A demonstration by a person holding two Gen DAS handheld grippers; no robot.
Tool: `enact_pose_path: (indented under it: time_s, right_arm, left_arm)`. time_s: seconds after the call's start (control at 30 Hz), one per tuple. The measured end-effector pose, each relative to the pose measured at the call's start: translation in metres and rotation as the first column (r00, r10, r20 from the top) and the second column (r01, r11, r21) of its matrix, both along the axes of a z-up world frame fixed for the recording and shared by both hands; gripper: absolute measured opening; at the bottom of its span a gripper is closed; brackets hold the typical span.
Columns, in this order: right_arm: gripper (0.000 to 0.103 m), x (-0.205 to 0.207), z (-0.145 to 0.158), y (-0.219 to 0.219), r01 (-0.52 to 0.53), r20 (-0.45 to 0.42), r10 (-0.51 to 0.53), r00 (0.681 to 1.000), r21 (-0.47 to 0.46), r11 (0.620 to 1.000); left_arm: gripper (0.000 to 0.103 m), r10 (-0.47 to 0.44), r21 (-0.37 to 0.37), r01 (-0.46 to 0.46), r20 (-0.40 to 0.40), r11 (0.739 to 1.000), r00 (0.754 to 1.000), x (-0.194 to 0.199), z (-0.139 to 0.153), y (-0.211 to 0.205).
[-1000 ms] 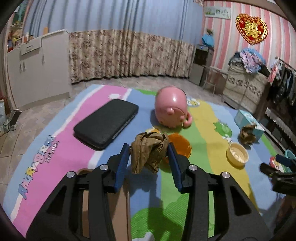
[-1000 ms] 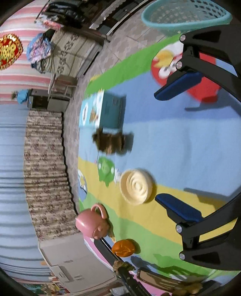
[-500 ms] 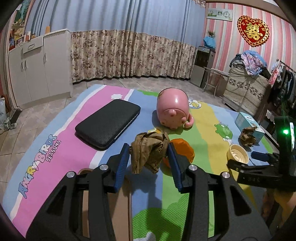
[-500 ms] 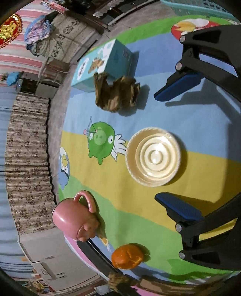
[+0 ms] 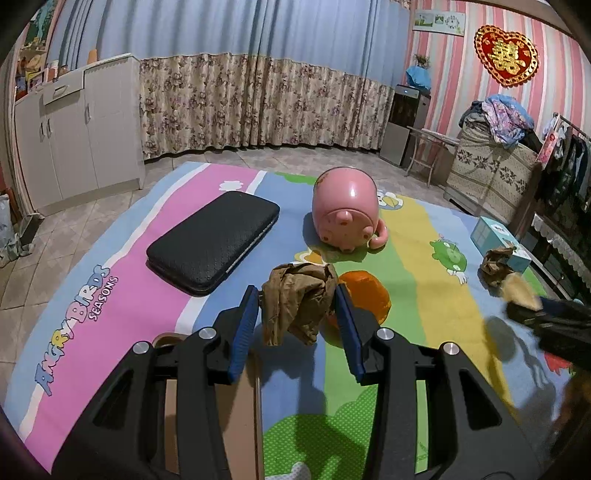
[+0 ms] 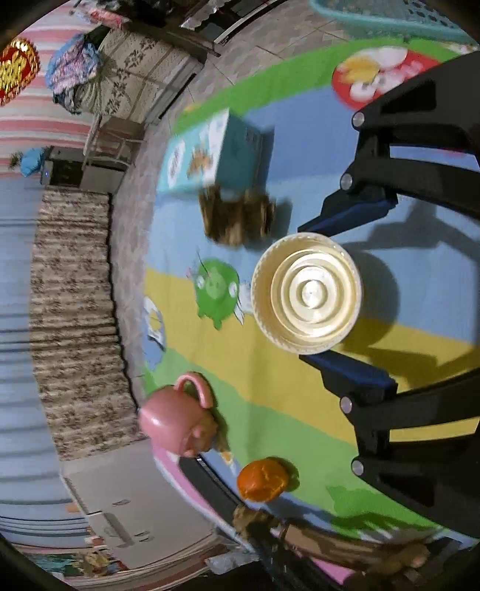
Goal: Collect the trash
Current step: 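Grasp the cream bowl rim with the right tool while the left holds the brown cloth, then carry the brown cloth and cream bowl with both tools over the basket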
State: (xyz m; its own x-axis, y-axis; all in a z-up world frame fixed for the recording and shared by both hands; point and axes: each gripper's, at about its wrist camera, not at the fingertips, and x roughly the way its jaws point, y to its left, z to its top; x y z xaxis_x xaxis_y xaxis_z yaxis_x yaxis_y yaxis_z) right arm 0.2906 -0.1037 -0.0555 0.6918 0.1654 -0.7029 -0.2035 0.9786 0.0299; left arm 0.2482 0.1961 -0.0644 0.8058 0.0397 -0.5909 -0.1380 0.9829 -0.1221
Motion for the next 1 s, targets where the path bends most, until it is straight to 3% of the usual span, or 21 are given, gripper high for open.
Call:
enact_pose_path:
  time_s: [0.2, 0.3, 0.43, 0.67, 1.0]
  right_arm:
    - [0.061, -0.043, 0.034, -0.073, 0.089, 0.082, -0.089, 0.993, -0.004, 0.996]
    - [0.061, -0.063, 0.047, -0.115, 0.150, 0.121, -0.147, 0.982, -0.021, 0.988]
    - [0.061, -0.085, 0.057, -0.169, 0.243, 0.161, -0.233, 0.959, -0.046, 0.969]
    - [0.061, -0.112, 0.051, -0.253, 0.403, 0.185, -0.394, 0.900, -0.013, 0.915]
    - [0.061, -0.122, 0.042, -0.307, 0.482, 0.197, -0.472, 0.859, -0.003, 0.876]
  left_arm:
    - [0.041, 0.007, 0.057, -0.009, 0.033, 0.998, 0.999, -0.002, 0.010, -0.014]
    - [0.041, -0.007, 0.025, 0.006, 0.050, 1.000, 0.999, -0.006, 0.019, -0.026]
    - [0.041, -0.062, 0.039, 0.059, 0.079, 0.998, 0.995, -0.012, 0.034, -0.062]
    - [0.041, -0.176, 0.029, 0.173, 0.103, 0.984, 0.979, -0.017, 0.051, -0.129]
    - [0.041, -0.333, 0.046, 0.330, 0.116, 0.943, 0.936, -0.021, 0.059, -0.239]
